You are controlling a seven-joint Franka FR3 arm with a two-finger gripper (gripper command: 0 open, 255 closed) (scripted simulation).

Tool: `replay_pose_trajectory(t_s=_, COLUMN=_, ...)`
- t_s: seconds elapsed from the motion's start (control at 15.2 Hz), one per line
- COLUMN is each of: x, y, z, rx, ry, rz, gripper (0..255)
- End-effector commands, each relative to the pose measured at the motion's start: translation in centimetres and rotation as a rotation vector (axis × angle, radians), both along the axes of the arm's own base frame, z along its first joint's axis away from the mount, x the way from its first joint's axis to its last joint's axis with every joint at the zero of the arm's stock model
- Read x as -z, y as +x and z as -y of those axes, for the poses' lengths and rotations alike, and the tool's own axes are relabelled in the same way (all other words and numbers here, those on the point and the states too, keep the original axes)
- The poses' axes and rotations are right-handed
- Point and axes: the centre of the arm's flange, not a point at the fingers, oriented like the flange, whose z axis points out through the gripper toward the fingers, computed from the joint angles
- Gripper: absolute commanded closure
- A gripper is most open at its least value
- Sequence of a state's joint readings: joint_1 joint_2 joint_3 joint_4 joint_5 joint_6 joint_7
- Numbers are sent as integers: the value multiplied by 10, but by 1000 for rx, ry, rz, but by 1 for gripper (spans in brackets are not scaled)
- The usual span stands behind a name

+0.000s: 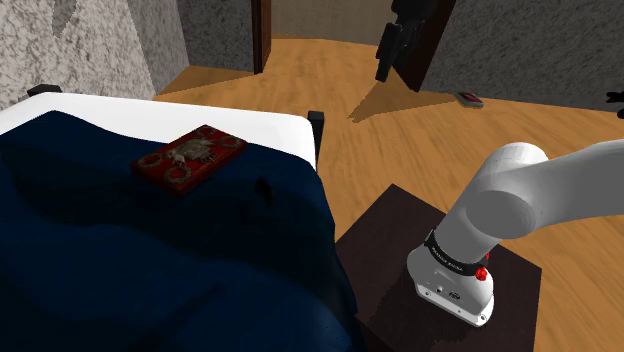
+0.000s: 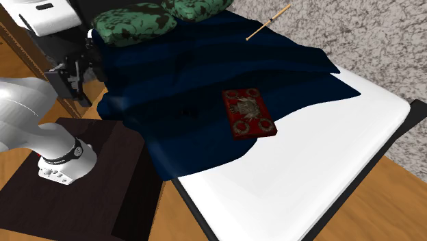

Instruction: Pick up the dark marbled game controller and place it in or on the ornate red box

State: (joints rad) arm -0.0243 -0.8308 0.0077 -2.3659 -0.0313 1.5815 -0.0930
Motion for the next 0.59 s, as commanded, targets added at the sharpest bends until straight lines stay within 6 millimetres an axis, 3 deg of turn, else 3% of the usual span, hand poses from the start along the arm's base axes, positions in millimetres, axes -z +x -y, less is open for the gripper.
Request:
replay_pose_trajectory(t_s=0.0, x=0, y=0, z=0, rx=0, ry=0, rz=0, gripper=0)
replay_pose_trajectory(t_s=0.53, x=77, y=48, z=-48, rx=-3, ry=41, rz=-5, gripper=0)
